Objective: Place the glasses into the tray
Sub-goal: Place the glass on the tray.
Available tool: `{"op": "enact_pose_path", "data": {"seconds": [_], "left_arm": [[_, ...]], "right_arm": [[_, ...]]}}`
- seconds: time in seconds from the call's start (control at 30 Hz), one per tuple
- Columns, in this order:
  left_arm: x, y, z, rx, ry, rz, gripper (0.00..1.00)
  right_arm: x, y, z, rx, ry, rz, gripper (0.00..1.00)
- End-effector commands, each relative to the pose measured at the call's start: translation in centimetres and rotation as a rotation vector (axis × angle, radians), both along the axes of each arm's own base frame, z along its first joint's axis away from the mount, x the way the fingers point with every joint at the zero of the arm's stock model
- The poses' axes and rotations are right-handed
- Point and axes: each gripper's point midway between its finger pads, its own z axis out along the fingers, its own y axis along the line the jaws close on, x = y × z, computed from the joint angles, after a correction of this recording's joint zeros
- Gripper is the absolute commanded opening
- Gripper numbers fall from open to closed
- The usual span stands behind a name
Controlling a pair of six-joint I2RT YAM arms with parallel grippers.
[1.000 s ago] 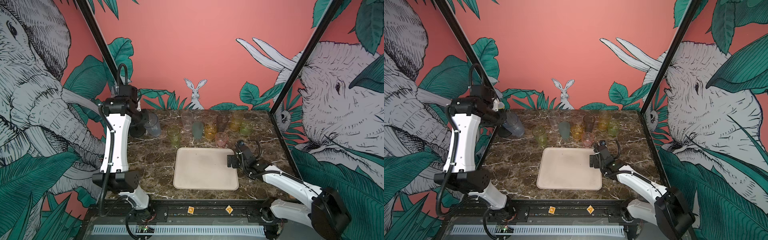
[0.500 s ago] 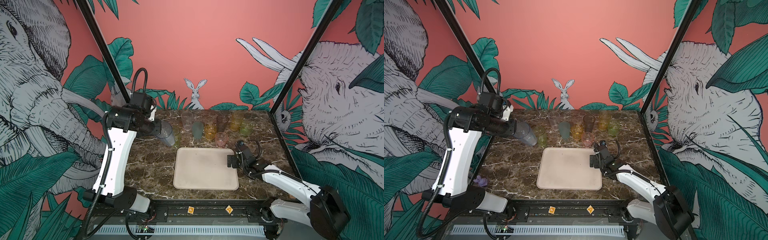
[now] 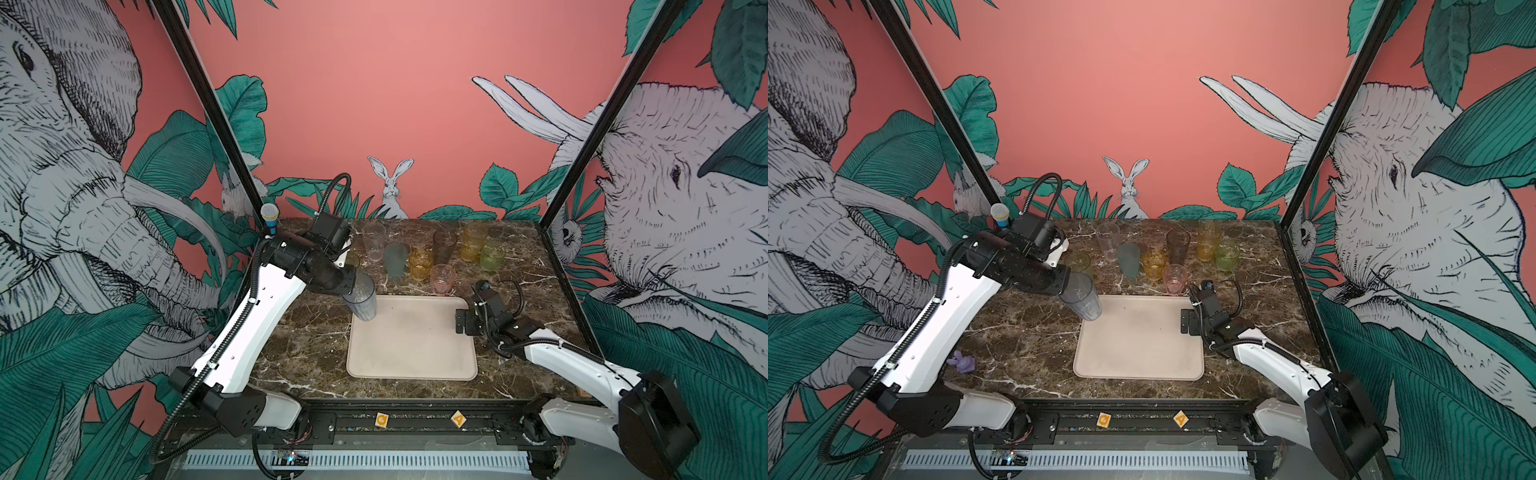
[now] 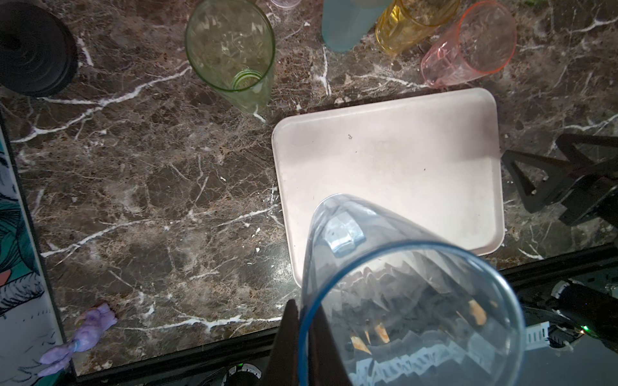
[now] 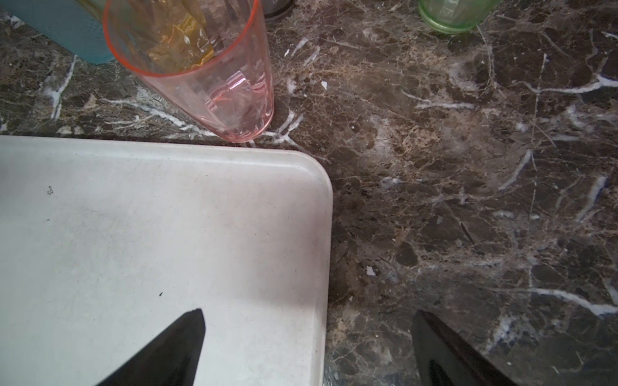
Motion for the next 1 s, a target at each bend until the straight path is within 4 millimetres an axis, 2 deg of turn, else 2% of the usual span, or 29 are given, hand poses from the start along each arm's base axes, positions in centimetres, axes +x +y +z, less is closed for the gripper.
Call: {"op": "enact_pose_path", "data": {"seconds": [0.0,0.47,0.8,0.97], "left_arm": [[0.5,-1.0,0.0,-0.046,-0.041,0.015,0.0],[2.1,-2.2,-4.8,0.032,-0.036,0.024,0.0],[3.2,-3.0,-8.9,0.087,0.017,0.02,0.0],[4.0,-3.0,-10.1,0.117,0.026,0.036,0.0]], "right_arm": [[0.4,0.1,0.4,0.018,-0.006,-0.016,0.99],[0.4,-0.1,0.3,0.032,-0.002,-0.021,0.99],[0.4,-0.2,0.1,0.043,0.001,-0.024,0.99],[0.4,-0.3,0.1,0.049,0.002,-0.026,0.99]]}}
